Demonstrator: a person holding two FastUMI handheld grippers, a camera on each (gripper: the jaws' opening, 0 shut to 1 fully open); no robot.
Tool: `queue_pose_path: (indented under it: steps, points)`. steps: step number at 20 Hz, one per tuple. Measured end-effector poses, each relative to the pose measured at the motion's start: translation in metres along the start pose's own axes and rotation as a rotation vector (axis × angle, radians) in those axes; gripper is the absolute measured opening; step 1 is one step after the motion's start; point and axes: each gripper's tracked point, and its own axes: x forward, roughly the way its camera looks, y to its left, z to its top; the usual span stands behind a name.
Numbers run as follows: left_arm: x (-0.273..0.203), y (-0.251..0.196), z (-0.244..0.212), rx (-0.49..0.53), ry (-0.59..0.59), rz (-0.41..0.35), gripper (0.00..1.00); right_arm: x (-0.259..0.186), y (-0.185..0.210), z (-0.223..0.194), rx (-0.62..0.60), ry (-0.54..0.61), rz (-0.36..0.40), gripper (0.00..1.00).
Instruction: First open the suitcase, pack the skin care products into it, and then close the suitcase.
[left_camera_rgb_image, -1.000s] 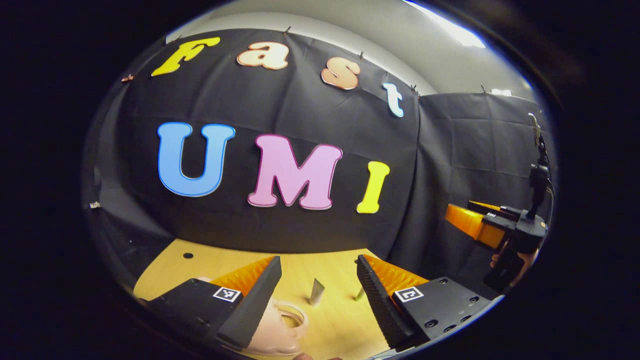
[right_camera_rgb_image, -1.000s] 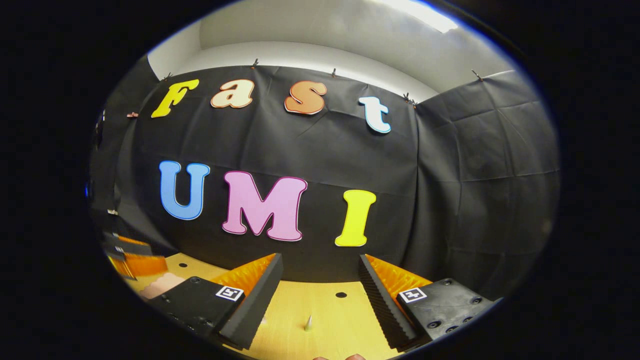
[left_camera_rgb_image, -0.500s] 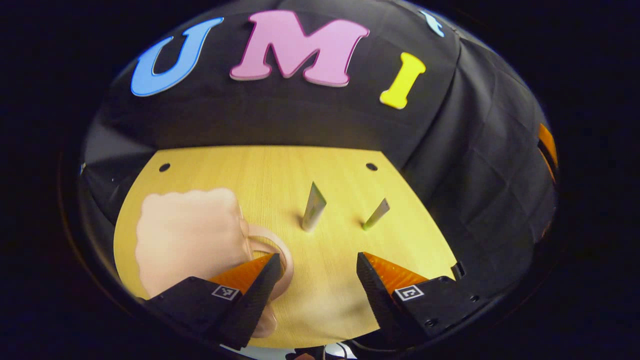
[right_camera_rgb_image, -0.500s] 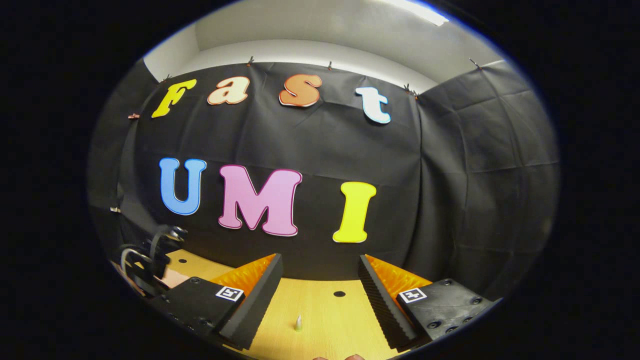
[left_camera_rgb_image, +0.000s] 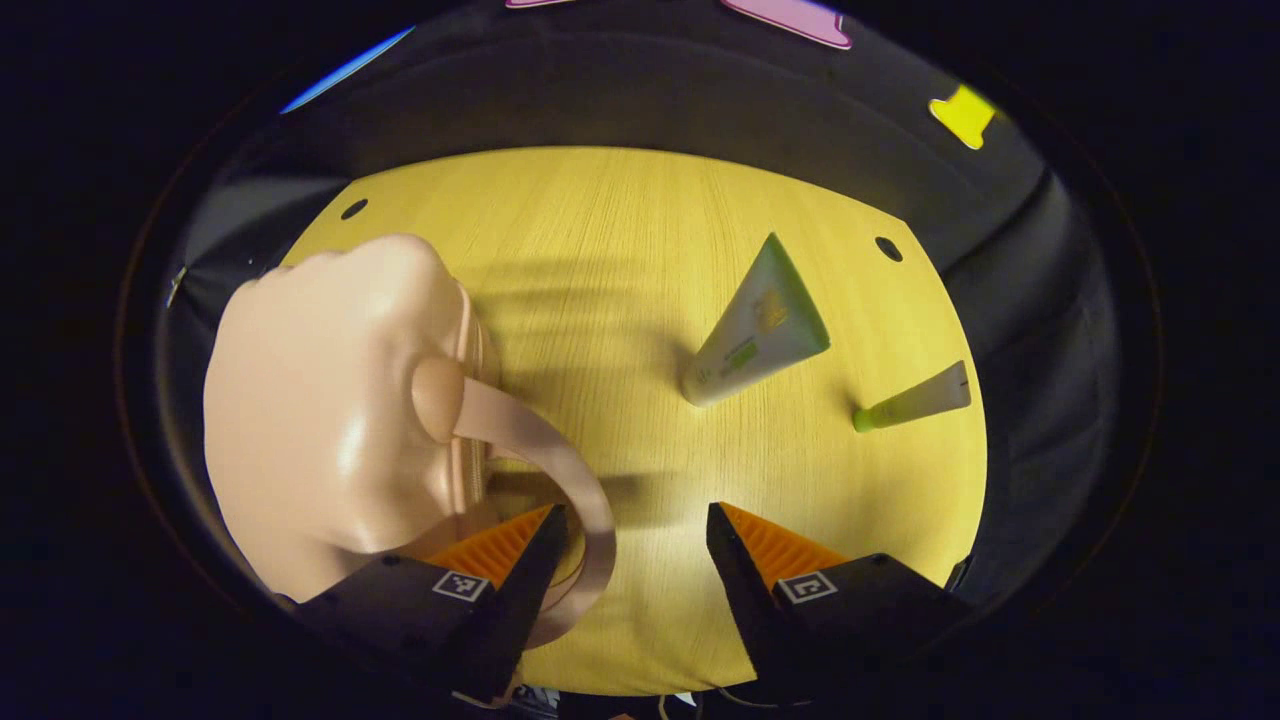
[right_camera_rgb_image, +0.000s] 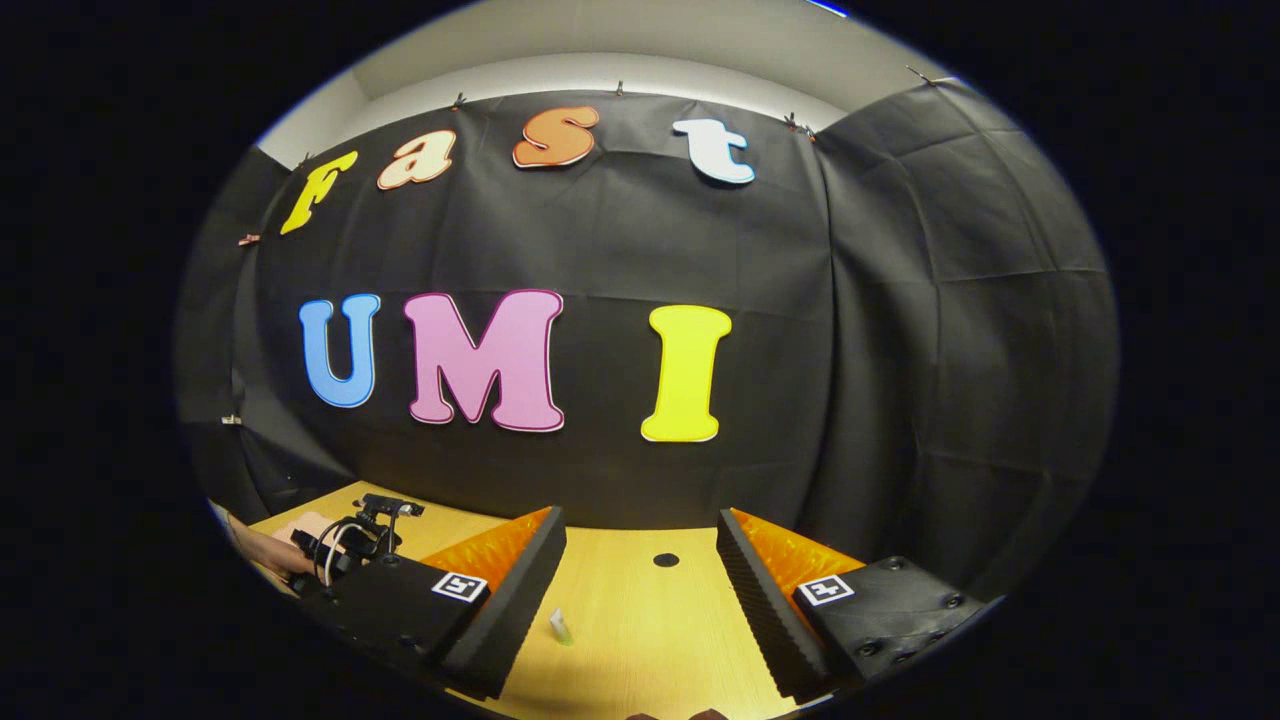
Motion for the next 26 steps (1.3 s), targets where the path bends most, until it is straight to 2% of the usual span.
queue_pose_path:
  steps: [2,3,5,6,8,11,14,17,20,24,26]
  points:
    - [0.013,0.007,-0.005,0.011,0.029,0.032,0.86,0.006,-0.008,-0.007,0.02,0.019,0.009,0.96]
    - [0.014,0.022,-0.005,0.017,0.041,0.104,0.63,0.009,-0.011,-0.009,0.028,0.026,0.014,0.96]
    - [0.006,0.015,0.002,0.035,0.012,0.077,0.19,0.014,-0.015,-0.01,0.036,0.034,0.027,0.96]
    - [-0.008,0.013,0.01,0.088,-0.023,0.071,0.14,0.016,-0.015,-0.011,0.036,0.035,0.034,0.96]
    - [-0.044,0.018,0.028,0.164,-0.097,0.1,0.16,0.024,-0.013,-0.013,0.038,0.039,0.044,0.96]
    - [-0.119,0.037,0.063,0.162,-0.214,0.064,0.16,0.031,0.011,-0.01,0.076,0.056,0.081,0.97]
    - [-0.192,0.101,0.095,0.167,-0.344,0.123,0.16,0.041,0.048,0.001,0.075,0.023,0.133,0.97]
    - [-0.245,0.18,0.11,0.09,-0.428,0.167,0.16,0.048,0.094,0.015,0.065,-0.004,0.186,0.97]
    - [-0.259,0.283,0.106,0.14,-0.445,0.33,0.14,0.046,0.145,0.03,0.103,-0.02,0.23,0.97]
    - [-0.261,0.416,0.107,0.115,-0.433,0.465,0.12,0.038,0.206,0.035,0.071,-0.033,0.268,0.97]
    - [-0.24,0.474,0.107,0.106,-0.396,0.485,0.11,0.036,0.229,0.035,0.049,-0.017,0.265,0.97]
